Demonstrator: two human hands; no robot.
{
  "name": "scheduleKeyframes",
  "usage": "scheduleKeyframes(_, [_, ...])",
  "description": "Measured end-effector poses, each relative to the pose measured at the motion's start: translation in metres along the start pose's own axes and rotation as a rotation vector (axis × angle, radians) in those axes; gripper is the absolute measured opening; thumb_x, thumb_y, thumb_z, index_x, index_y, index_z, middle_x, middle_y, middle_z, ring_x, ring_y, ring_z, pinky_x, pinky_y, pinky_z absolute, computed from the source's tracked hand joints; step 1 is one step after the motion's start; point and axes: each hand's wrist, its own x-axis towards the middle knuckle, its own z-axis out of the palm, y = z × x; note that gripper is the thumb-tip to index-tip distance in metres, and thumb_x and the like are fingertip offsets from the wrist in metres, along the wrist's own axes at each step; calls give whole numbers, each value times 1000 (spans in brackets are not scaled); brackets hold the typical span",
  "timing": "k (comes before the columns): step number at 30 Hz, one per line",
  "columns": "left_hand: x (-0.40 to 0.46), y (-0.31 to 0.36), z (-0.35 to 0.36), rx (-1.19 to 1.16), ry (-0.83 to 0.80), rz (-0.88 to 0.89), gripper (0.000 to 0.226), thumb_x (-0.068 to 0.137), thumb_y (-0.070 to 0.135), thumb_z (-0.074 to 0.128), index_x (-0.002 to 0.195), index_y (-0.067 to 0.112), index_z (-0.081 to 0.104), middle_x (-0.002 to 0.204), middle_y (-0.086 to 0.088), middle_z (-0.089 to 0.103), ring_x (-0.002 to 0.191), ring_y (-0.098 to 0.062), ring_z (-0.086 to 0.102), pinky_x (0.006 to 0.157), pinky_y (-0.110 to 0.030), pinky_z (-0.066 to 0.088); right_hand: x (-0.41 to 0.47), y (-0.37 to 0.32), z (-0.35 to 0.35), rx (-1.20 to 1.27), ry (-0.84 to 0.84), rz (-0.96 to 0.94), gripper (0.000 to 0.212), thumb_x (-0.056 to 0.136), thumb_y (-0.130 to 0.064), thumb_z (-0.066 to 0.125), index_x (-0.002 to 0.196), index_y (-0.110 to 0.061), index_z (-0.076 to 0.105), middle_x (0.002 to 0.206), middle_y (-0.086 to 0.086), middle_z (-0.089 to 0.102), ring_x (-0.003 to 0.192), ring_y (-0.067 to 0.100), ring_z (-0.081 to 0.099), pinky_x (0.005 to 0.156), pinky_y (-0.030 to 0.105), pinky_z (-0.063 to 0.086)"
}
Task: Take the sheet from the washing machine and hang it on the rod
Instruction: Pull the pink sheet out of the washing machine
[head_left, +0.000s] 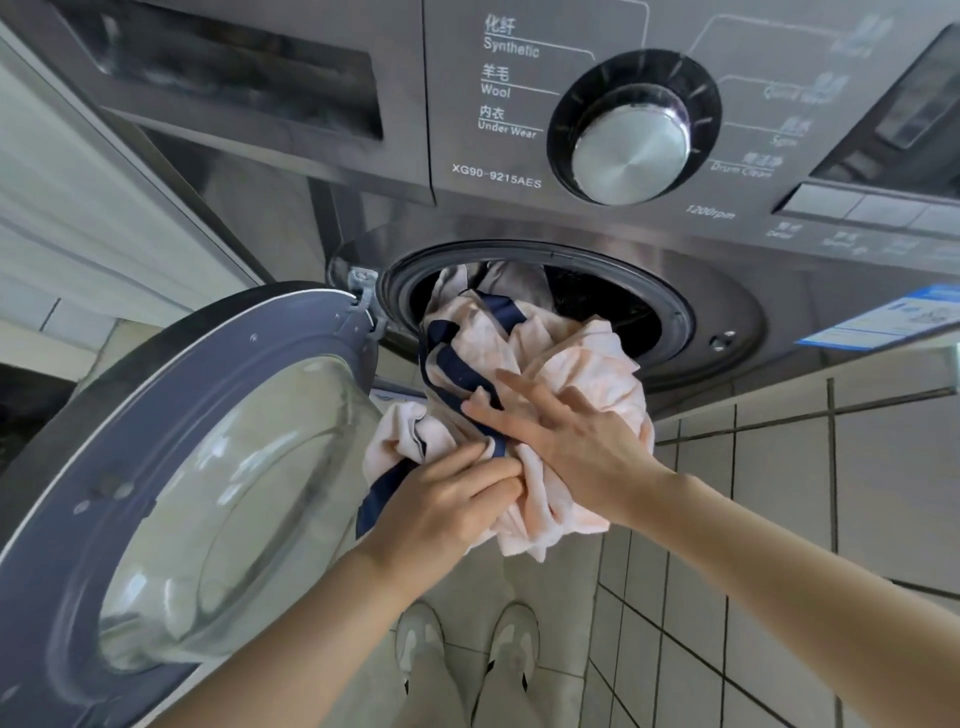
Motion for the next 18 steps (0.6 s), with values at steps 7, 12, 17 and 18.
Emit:
scheduleKeyframes(7, [-12, 1, 0, -40, -19, -51, 23, 86, -10, 49, 86, 2, 69, 93, -7, 65, 80, -20, 62, 72, -31, 51, 10, 1, 26, 87, 51, -130, 37, 86, -16, 39, 104, -32, 67, 95, -11, 66, 73, 20, 57, 39, 22, 28])
scheduleKeyframes(12, [-15, 5, -7, -164, -58, -225, 37, 79, -4, 54, 112, 8, 65, 110, -6, 59, 100, -18, 59, 85, -30, 51, -4, -1, 37, 83, 202, -137, 25, 73, -4, 54, 90, -22, 61, 80, -6, 61, 63, 16, 51, 33, 22, 30])
scheduleKeyframes(17, [9, 6, -35, -379, 7, -395, 42, 89, 18, 44, 126, 6, 60, 129, -5, 52, 126, -19, 47, 102, -38, 43, -19, -1, 25, 81, 256, -127, 34, 80, -4, 55, 105, -25, 63, 95, -8, 63, 72, 17, 55, 36, 28, 42])
scheduleKeyframes(18, [18, 3, -38, -377, 35, -495, 42, 92, 24, 43, 128, 9, 59, 131, -3, 50, 127, -15, 46, 104, -38, 42, -22, -1, 21, 75, 260, -125, 34, 83, -5, 49, 105, -25, 64, 95, -8, 64, 72, 17, 55, 36, 28, 43])
